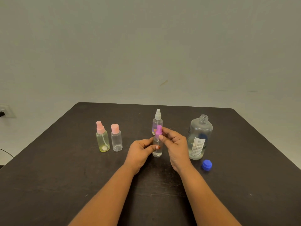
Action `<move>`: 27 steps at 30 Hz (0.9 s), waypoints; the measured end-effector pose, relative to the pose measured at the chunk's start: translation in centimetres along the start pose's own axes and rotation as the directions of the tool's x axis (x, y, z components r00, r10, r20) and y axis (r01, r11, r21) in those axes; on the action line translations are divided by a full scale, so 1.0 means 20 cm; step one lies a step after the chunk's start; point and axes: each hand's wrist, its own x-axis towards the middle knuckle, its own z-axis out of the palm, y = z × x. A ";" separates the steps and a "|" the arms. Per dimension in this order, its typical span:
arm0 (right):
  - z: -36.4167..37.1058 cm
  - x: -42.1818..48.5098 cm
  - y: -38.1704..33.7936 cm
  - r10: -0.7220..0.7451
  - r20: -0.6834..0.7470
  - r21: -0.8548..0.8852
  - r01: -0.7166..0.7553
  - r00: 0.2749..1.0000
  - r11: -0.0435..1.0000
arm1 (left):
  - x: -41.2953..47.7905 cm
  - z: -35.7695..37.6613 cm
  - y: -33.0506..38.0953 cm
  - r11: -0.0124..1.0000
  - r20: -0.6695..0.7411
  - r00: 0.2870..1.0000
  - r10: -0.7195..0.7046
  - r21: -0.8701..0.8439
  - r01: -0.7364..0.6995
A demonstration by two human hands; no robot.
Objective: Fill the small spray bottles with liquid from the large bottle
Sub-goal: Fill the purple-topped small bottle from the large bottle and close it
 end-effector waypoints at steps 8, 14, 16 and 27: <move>0.02 0.01 -0.01 -0.020 -0.025 -0.007 0.020 0.999 1.000 | 0.00 0.00 0.00 0.999 -0.016 0.999 -0.032 0.016 0.032; 0.01 -0.01 -0.01 -0.018 0.006 0.043 0.018 1.000 0.999 | 0.00 0.00 0.00 0.999 -0.022 0.999 -0.034 0.030 0.035; 0.00 -0.01 0.00 -0.005 0.029 0.081 0.003 1.000 0.997 | 0.00 0.00 0.00 0.999 -0.014 0.999 -0.037 0.029 0.038; 0.01 0.00 -0.01 -0.024 -0.004 0.008 0.024 1.000 1.000 | -0.01 0.00 0.02 0.999 -0.019 0.999 -0.033 0.024 0.034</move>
